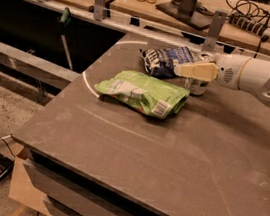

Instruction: Move 7up can near blue chip bag

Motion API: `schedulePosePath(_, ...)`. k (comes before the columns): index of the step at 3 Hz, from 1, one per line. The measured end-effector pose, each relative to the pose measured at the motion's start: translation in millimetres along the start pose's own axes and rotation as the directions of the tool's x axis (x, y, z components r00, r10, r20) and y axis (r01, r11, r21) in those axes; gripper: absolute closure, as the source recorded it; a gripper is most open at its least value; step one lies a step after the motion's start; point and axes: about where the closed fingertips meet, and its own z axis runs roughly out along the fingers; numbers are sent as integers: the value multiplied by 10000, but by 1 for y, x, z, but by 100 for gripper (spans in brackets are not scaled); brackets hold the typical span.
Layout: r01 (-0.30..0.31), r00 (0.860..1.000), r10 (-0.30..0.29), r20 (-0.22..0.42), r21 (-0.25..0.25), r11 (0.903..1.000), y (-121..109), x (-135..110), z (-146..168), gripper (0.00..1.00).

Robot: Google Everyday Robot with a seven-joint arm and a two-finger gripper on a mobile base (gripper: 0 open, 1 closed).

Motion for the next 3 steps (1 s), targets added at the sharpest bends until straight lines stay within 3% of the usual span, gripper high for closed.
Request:
schedulePosePath(1, 247, 9984, -219, -530, 538, 9982, -15, 11, -21, 0)
schedulePosePath(2, 221, 9843, 35, -1765, 1425, 9895, -43, 40, -74, 0)
schedulePosePath(3, -86, 9720, 606, -2271, 2231, 9747, -72, 62, -110, 0)
